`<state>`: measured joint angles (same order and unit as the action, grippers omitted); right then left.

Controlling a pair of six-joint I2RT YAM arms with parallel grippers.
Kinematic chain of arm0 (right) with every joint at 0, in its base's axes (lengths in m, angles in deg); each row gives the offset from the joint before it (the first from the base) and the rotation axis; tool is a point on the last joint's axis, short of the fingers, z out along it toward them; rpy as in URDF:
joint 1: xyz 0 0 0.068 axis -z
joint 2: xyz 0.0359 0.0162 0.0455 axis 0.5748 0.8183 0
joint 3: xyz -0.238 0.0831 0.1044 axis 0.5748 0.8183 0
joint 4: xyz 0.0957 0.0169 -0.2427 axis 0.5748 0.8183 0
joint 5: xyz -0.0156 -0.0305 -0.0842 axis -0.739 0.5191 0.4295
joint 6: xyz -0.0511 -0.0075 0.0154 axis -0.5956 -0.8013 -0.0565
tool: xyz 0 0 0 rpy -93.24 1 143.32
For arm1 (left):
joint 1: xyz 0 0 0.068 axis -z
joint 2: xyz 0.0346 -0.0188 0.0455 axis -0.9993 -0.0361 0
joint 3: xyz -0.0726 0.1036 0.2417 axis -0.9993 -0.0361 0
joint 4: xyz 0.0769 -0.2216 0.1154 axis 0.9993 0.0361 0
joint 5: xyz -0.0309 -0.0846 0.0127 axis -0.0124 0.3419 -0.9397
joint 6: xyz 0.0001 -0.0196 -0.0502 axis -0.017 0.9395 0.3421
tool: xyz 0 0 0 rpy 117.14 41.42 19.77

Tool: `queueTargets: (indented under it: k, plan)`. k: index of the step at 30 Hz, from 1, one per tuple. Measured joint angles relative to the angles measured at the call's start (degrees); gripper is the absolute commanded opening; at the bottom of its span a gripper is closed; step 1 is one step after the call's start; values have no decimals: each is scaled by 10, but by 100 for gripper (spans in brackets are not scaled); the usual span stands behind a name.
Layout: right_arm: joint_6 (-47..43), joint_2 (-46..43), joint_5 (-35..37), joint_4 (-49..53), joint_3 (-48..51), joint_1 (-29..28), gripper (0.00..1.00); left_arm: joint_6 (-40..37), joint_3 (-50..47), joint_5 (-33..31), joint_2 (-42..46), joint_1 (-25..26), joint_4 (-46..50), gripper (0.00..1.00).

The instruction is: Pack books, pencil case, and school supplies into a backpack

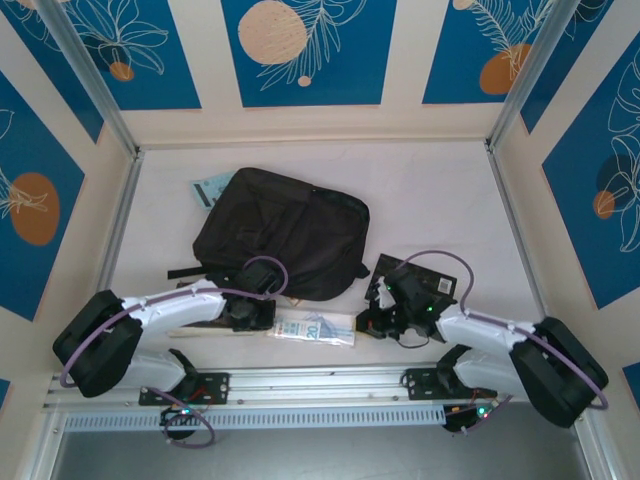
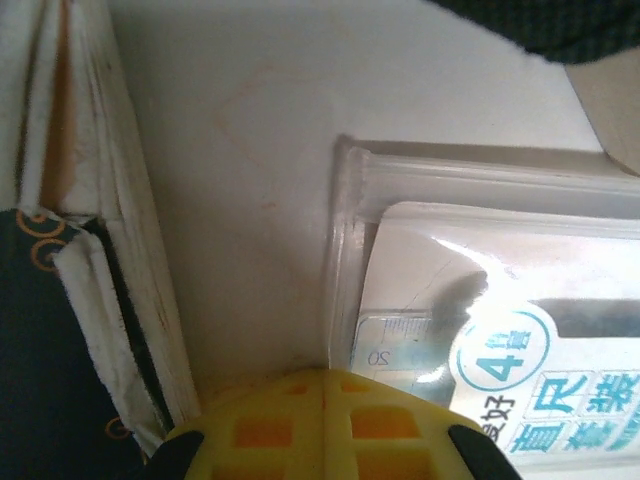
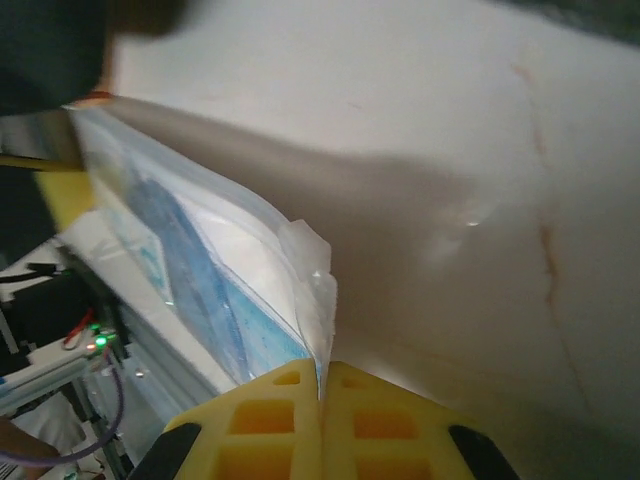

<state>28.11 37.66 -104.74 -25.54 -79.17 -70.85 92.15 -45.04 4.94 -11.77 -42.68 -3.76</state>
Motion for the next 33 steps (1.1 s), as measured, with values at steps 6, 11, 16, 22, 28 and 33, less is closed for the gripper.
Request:
queueTargets:
  k: [6, 11, 16, 22, 28, 33]
  plan:
    - [3, -145, -83, 2, 9, 59, 0, -6, -6, 17, 5, 0, -19, 0]
    - [25, -214, -142, -3, 39, 100, 3, -20, -14, 34, 9, -2, -37, 0]
    - [43, -214, -167, -27, 77, 106, 8, -21, -11, 45, -1, -2, -43, 0]
    - [56, -188, -167, -63, 90, 109, 13, -21, 7, 47, -22, -1, -26, 0]
    - [66, -168, -167, -114, 90, 99, 25, -21, 18, 52, -35, -1, -18, 0]
    - [67, -141, -166, -148, 90, 75, 29, -21, 21, 59, -40, -1, -19, 0]
